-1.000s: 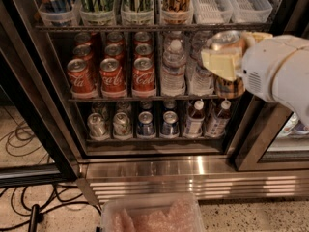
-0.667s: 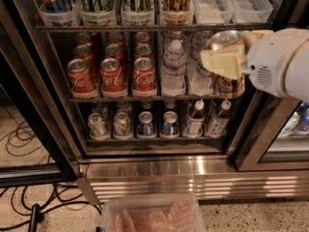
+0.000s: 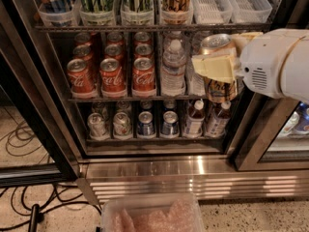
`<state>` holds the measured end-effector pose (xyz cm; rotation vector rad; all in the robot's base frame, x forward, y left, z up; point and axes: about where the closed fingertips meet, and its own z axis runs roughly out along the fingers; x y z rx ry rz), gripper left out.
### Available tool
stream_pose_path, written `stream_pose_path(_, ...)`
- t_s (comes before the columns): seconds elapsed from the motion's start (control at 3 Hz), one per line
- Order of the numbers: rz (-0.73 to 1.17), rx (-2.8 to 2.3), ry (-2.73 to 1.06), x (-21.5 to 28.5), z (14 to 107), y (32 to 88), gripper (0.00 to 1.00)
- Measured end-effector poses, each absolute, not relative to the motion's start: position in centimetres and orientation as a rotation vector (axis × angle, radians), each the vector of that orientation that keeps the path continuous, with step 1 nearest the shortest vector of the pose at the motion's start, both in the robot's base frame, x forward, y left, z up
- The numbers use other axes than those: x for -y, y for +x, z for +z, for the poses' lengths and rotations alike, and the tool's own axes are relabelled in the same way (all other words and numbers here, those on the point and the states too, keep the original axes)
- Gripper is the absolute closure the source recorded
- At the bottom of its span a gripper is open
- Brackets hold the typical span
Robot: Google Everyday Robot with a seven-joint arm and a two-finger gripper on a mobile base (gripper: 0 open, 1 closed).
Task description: Pick orange can from top shelf of fridge
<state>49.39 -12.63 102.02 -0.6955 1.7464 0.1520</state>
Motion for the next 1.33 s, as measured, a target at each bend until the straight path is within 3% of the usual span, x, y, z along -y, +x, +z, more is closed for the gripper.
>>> stream_pose_path(0.67, 0.451, -1.663, -1.047, 1.0, 99.7, 44.3, 1.0)
stream_pose_path(1.33, 0.614, -1.588, -1.195, -2.5, 99.7, 39.7, 1.0)
